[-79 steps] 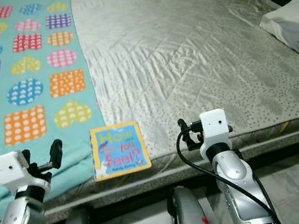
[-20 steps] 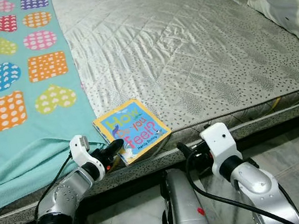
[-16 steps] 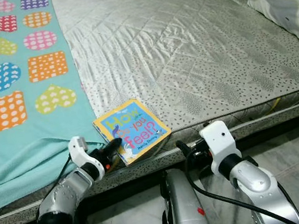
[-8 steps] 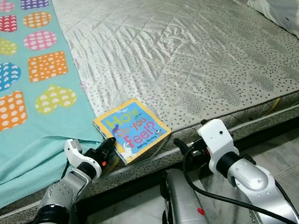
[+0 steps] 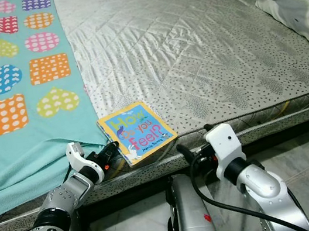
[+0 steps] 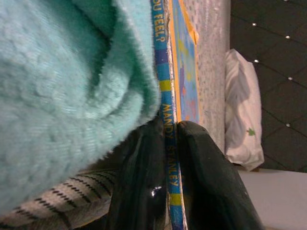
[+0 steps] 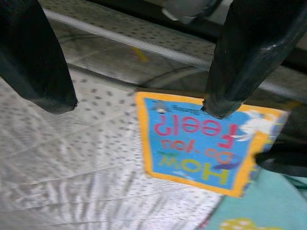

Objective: Clean up the room

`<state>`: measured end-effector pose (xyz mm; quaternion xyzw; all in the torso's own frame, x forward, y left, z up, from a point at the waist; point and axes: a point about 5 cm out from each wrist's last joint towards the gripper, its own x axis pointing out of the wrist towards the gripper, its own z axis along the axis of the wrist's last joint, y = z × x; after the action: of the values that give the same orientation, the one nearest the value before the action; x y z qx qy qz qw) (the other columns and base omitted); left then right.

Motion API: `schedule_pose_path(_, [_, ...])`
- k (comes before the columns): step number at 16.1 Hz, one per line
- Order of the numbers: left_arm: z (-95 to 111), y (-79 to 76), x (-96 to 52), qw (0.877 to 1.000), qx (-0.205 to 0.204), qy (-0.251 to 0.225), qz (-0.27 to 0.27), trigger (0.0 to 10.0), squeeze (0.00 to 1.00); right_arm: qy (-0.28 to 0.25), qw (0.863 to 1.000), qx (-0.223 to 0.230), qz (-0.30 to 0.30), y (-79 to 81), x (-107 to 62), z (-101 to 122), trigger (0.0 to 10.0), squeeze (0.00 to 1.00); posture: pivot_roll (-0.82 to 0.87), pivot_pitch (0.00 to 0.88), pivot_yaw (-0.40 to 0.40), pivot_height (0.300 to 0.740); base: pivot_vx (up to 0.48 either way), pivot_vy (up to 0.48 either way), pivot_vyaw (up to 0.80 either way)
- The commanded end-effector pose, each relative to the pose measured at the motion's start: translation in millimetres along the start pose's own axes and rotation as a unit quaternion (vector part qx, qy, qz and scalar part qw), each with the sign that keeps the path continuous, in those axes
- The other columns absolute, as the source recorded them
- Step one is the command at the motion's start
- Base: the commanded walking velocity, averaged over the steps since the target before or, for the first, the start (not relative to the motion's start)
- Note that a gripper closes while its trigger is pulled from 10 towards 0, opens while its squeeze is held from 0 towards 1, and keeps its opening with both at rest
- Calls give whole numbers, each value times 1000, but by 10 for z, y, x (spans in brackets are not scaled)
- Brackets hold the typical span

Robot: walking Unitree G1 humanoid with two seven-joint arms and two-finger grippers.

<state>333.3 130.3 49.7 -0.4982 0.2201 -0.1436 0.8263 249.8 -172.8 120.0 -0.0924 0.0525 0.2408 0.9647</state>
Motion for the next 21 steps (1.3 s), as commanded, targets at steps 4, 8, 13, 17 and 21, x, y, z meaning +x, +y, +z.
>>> schedule_pose_path(4, [10,-34,34,1000,7,-16,-3,0,0,10,1000,11,28,85,19,-51,10000,0,-195,138,-106,516,0,0,0])
schedule_pose_path(8, [177,-219,50,994,81,-65,-26,0,0,-12,1000,19,-10,58,141,-4,10000,0,-150,114,-88,516,0,0,0])
schedule_pose_path(13, [508,-534,-329,950,261,-168,-33,0,0,-57,990,93,-87,29,424,168,10000,0,-40,83,-65,516,0,0,0])
schedule_pose_path(17, [548,-591,-842,894,393,-215,18,0,0,-66,982,134,-112,72,543,207,10000,0,4,75,-63,516,0,0,0])
schedule_pose_path(21, [368,-581,-1072,873,436,-213,49,0,0,-78,968,194,-142,70,619,245,10000,0,15,67,-68,516,0,0,0])
